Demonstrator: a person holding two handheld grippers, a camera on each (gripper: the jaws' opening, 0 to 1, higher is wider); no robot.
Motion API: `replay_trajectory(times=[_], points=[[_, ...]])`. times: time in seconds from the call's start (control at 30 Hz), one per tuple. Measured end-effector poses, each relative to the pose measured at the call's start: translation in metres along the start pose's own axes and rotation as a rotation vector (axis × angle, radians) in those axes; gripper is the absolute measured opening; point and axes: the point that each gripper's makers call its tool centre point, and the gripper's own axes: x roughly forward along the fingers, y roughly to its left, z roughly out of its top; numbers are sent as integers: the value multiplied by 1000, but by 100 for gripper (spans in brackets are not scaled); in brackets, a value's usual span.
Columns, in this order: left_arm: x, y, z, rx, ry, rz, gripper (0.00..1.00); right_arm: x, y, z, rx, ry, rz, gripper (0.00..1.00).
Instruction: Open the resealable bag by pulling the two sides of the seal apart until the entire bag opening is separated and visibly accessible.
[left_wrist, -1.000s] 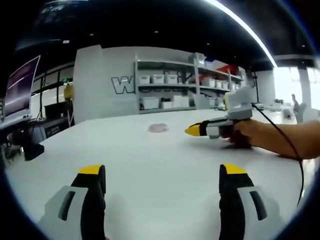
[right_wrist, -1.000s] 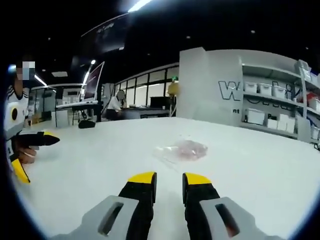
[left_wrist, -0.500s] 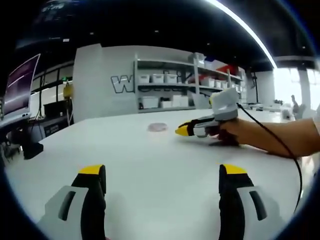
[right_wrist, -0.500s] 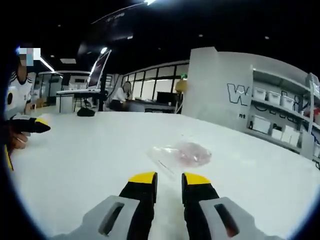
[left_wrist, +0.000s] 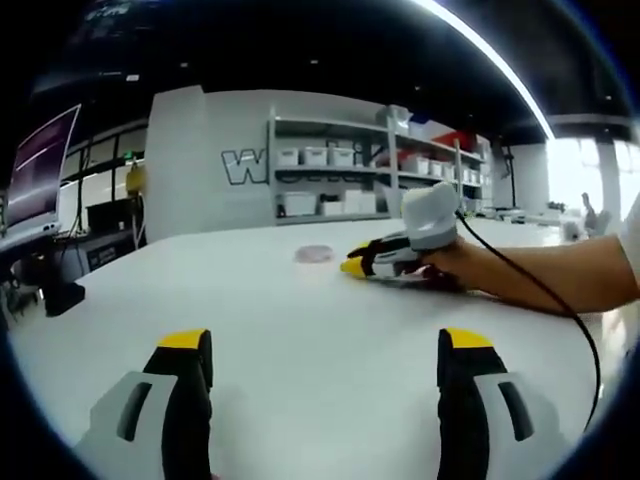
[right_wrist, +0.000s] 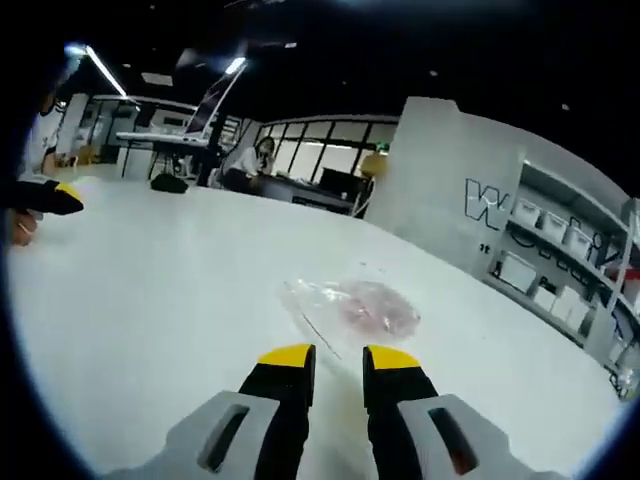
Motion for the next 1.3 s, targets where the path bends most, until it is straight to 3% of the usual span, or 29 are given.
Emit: replay_trajectory(times=[0.23, 0.43, 0.7, 1.1, 1.3], points=[[-1, 1, 0, -20, -2, -6, 92, 3, -8, 1, -87, 15, -53, 17], [0, 2, 0, -27, 1, -5, 92, 5, -12, 12, -124, -27, -91, 17], [0, 2, 0, -36, 2, -8, 92, 14, -5, 19, -201, -51, -61, 10], [1, 2, 1, -37, -1, -7, 92, 32, -9, 15, -156, -53, -1, 0], [1, 3, 0, -35, 1, -3, 92, 32, -18, 18, -22, -82, 1, 0]])
